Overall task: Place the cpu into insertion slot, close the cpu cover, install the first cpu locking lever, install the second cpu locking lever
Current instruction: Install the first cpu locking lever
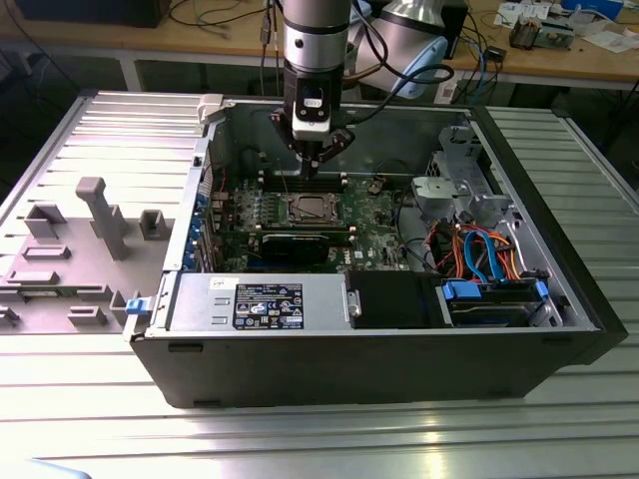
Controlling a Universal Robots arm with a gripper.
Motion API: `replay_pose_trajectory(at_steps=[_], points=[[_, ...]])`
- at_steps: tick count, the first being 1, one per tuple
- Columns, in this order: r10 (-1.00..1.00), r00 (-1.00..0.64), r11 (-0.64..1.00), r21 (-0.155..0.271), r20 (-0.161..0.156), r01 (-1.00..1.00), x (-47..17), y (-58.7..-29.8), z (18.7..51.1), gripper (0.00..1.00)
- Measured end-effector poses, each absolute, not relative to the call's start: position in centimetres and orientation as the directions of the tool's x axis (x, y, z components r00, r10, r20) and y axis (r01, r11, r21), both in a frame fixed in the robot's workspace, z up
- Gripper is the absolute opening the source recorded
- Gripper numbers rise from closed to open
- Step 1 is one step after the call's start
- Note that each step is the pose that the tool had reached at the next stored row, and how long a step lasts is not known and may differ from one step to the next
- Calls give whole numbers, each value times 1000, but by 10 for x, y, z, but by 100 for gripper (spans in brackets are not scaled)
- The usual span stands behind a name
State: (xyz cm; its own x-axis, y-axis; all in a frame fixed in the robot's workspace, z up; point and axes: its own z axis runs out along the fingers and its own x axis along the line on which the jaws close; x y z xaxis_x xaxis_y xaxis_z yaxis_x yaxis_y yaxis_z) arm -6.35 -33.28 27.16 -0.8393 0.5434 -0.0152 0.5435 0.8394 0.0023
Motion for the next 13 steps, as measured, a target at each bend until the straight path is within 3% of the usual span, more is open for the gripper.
replay_pose_trajectory(at_steps=[13], points=[[355, -935, 935, 2, -15, 355, -64, -333, 271, 11]])
